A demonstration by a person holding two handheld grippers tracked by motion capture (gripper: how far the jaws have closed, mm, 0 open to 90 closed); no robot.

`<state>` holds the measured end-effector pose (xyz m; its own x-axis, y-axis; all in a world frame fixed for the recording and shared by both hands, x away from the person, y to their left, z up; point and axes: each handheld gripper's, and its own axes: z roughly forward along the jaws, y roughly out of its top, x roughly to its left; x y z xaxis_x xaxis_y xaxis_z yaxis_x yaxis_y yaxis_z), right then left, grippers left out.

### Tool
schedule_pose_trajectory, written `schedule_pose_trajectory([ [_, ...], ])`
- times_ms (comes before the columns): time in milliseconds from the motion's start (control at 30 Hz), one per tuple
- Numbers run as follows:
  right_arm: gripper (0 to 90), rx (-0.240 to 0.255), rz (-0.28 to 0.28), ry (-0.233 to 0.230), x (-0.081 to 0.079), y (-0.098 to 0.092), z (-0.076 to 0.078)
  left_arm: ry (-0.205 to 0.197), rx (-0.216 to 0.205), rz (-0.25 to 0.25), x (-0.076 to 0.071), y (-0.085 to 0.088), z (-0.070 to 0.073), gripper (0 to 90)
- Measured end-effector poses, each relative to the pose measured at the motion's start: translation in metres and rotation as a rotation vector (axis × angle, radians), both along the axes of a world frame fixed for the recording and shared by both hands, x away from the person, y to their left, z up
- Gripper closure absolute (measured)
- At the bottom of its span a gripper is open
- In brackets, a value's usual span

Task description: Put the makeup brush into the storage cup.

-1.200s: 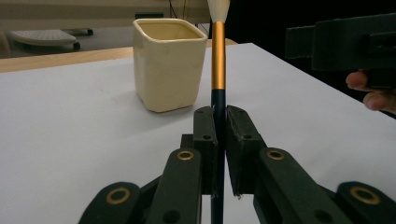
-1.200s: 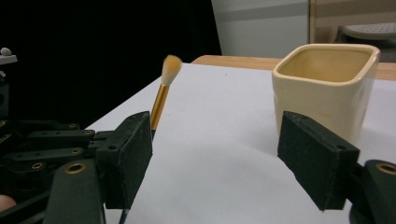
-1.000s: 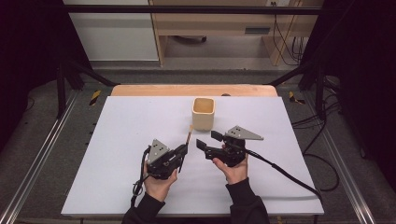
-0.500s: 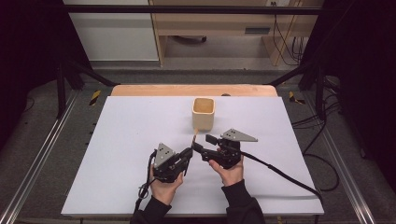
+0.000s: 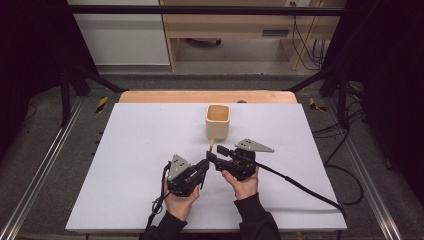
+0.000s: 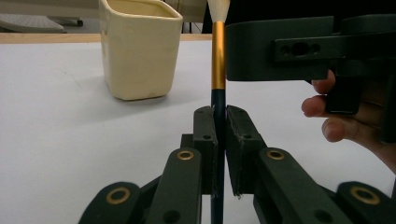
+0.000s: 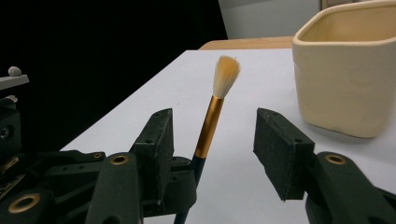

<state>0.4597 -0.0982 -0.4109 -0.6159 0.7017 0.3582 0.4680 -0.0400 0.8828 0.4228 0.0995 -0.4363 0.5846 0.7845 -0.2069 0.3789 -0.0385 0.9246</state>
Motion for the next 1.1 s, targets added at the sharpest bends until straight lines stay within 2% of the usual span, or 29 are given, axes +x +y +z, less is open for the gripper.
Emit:
schedule_pose_trajectory([
  [500, 63.6, 0.03, -0.007, 0.043, 0.0013, 0.0035, -0.0036, 0.006, 0.009, -0.008, -0.001, -0.0036, -0.0012, 82.5],
  [867, 70.9, 0.06, -0.012, 0.061, 0.0023, 0.0044, -0.0042, 0.006, 0.014, -0.008, -0.0014, -0.0036, -0.0009, 82.5],
  [1100, 74.7, 0.062, -0.015, 0.07, 0.0025, 0.0047, -0.0048, 0.003, 0.017, -0.013, -0.0022, -0.0049, -0.0006, 82.5],
])
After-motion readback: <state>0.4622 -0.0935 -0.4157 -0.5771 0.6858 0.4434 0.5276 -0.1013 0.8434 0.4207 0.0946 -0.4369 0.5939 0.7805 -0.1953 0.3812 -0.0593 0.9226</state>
